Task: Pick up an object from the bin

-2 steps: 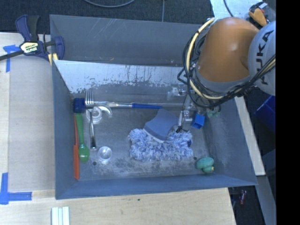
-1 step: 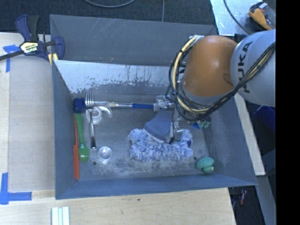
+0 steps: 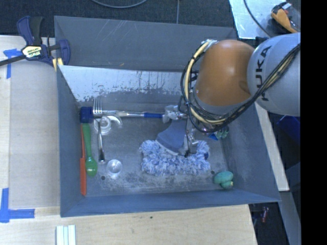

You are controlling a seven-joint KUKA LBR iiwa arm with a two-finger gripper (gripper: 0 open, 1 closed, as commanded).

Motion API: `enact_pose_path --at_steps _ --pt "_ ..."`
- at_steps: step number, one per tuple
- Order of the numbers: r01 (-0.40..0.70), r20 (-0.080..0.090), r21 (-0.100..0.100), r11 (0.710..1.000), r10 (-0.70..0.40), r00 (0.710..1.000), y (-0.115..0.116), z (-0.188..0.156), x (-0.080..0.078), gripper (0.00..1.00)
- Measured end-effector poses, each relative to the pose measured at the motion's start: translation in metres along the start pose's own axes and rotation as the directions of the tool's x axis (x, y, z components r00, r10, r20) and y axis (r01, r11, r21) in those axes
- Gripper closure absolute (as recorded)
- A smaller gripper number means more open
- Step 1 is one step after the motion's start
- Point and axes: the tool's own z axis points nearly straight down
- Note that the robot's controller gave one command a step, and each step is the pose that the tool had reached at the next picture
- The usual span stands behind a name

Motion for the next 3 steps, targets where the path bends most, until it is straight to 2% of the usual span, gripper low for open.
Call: enact_pose_path --at_steps 1,2,3 --pt "0.121 0.0 0.001 0.993 -0.121 0.993 -0.012 0.069 0.013 0.0" --pt "0.112 -0.002 0.002 0.994 -0.112 0.994 -0.005 0.079 0.015 0.0" --pt "-0.027 0.006 0.003 1.0 0.027 1.0 -0.005 -0.017 0.056 0.0"
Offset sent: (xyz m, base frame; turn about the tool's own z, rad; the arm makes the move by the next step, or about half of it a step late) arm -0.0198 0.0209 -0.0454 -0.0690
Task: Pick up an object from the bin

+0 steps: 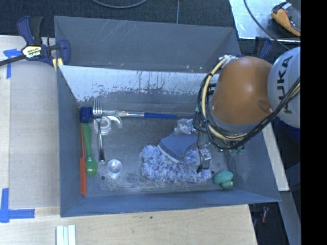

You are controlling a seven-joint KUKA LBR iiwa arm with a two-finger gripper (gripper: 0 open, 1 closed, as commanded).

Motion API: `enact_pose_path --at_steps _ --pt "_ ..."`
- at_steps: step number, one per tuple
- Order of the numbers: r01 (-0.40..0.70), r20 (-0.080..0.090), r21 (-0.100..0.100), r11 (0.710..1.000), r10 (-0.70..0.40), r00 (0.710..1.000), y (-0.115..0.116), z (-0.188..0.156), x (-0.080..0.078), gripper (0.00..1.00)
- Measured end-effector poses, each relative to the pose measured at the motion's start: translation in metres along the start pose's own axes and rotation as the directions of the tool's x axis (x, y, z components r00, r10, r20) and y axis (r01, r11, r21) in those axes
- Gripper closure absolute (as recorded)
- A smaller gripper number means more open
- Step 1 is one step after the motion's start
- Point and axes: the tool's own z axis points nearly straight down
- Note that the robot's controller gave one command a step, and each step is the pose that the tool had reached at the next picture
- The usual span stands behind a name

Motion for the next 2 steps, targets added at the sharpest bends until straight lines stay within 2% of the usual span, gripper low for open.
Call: enact_pose_path --at_steps 1,2 --pt "0.001 -0.005 -0.002 1.0 -0.001 1.0 0.001 0.003 0.001 0.0" --pt "0.007 -0.002 -0.002 1.0 -0.007 1.0 0.021 0.046 0.024 0.0"
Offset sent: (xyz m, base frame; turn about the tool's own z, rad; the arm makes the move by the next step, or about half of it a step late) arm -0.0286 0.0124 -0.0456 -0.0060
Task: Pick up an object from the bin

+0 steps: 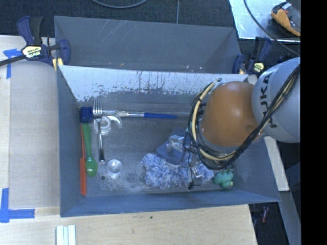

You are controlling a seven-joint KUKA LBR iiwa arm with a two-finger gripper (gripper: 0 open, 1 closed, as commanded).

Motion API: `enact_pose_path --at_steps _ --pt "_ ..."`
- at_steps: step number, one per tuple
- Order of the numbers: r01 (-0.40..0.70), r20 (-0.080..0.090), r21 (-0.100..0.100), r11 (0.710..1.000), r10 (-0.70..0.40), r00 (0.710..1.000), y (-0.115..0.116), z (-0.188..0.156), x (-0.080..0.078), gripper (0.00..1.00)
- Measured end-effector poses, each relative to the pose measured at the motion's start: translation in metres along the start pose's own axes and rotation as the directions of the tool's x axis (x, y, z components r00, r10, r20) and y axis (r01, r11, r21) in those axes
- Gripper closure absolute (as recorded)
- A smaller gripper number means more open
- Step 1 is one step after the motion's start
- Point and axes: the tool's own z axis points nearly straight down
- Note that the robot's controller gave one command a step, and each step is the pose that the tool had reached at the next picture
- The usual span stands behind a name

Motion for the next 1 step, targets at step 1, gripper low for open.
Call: enact_pose_path --at_steps 1 --pt "0.081 0.014 0.007 0.997 -0.081 0.997 0.0257 0.0221 -0.0092 1.0"
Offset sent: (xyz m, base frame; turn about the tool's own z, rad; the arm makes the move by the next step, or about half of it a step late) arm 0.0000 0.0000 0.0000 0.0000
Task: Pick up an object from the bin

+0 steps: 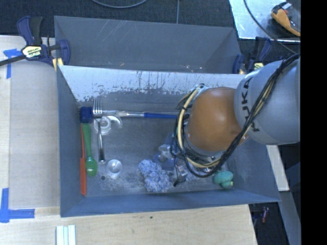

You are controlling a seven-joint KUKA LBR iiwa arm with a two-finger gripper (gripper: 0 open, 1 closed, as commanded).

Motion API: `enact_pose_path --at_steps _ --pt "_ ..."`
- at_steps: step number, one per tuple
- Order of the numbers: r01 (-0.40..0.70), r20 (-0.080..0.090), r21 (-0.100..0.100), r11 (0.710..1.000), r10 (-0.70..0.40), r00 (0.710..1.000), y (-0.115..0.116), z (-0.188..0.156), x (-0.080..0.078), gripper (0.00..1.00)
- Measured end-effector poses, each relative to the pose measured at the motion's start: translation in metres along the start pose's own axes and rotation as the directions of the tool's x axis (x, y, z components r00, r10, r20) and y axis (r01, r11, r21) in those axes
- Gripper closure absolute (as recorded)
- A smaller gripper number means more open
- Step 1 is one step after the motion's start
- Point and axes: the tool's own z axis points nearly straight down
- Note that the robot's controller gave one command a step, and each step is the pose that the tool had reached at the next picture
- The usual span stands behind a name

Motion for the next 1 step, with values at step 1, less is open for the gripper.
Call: enact_pose_path --at_steps 1 --pt "0.001 0.0 0.0 1.0 -0.001 1.0 0.0 0.0 0.0 1.0"
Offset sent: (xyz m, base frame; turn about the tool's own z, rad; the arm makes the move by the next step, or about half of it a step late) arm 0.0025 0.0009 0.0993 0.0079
